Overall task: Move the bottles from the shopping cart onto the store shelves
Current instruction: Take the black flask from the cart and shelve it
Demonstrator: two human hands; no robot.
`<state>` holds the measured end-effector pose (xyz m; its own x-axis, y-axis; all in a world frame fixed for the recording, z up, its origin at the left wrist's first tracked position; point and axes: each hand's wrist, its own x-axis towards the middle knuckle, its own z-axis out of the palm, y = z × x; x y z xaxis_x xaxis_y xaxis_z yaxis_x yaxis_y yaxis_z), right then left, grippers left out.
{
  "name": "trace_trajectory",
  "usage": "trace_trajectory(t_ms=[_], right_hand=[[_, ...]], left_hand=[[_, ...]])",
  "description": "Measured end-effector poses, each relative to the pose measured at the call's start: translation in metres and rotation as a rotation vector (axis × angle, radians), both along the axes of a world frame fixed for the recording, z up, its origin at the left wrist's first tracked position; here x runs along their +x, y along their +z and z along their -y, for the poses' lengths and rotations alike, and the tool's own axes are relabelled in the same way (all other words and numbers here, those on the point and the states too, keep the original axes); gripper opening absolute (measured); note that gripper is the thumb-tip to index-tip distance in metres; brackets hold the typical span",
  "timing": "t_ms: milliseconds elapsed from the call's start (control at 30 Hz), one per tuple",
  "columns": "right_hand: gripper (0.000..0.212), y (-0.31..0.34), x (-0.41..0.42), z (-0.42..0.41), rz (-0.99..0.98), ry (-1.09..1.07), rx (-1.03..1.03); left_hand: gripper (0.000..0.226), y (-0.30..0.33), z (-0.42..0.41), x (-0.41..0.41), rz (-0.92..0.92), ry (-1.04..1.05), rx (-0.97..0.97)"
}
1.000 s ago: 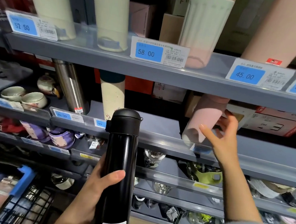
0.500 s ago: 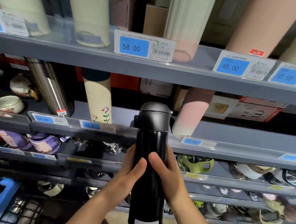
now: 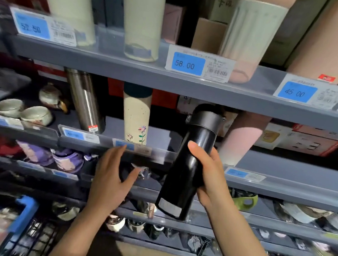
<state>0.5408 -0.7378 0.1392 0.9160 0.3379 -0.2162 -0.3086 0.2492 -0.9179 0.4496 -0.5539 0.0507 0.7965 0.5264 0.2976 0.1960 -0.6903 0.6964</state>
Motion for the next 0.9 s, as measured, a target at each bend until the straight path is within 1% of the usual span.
trace_trajectory(t_ms=[67,133,200,300,467,600,700,800,900], right_hand=[[0.062,0.006,0.011,-0.01,-0.034,0.001,0.02],[0.053,0.007,0.02,-0.019,-0.045,-0.014,0.034],[0.047,0.007,0.028,-0.029,-0.018,-0.047,0.057],[0.054,0.008,0.037,-0.039,0.007,-0.109,0.099],[0.057,0.015,0.05,-0.045,-0.006,-0.194,0.166],[0.048,0.019,0.056,-0.05,-0.019,-0.254,0.207],[0.039,0.02,0.058,-0.054,0.005,-0.274,0.177],[0.041,0.022,0.059,-0.058,0.029,-0.307,0.125],[0.049,0.022,0.062,-0.061,0.047,-0.333,0.129]], left_hand=[[0.085,-0.009,-0.017,0.002,-0.123,0.043,0.08],[0.098,-0.016,-0.027,0.005,-0.192,0.045,0.167],[0.105,-0.022,-0.034,0.011,-0.191,0.029,0.267],[0.112,-0.028,-0.039,0.017,-0.173,0.023,0.327],[0.116,-0.035,-0.042,0.017,-0.144,0.037,0.387],[0.117,-0.037,-0.045,0.016,-0.124,0.023,0.408],[0.117,-0.038,-0.046,0.016,-0.102,0.019,0.421],[0.117,-0.039,-0.046,0.017,-0.097,0.015,0.424],[0.117,-0.039,-0.047,0.016,-0.088,0.014,0.427]])
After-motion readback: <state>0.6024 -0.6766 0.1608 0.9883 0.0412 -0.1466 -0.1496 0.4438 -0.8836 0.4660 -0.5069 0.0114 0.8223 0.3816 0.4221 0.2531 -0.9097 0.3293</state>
